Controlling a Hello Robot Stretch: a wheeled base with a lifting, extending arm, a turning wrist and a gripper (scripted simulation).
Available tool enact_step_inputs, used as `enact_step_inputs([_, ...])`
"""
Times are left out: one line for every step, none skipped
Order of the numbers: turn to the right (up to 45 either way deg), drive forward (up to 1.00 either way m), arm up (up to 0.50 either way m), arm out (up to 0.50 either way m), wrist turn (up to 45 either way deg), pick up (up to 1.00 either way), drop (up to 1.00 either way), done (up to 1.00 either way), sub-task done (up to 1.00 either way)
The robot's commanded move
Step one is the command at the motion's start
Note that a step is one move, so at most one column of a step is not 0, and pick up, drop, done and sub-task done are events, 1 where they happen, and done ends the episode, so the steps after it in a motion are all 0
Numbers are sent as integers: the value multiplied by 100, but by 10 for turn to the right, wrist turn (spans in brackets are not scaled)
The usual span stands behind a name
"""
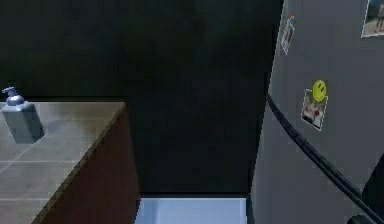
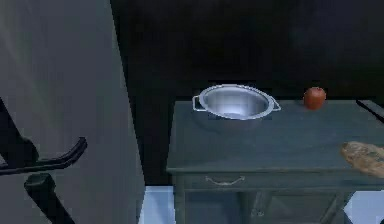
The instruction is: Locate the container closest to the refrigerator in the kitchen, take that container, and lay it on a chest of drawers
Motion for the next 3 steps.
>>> enact_step_inputs([450, 0, 0, 0, 0, 0, 0, 0, 0])
enact_step_inputs([450, 0, 0, 0, 0, 0, 0, 0, 0])
enact_step_inputs([270, 0, 0, 0, 0, 0, 0, 0, 0])
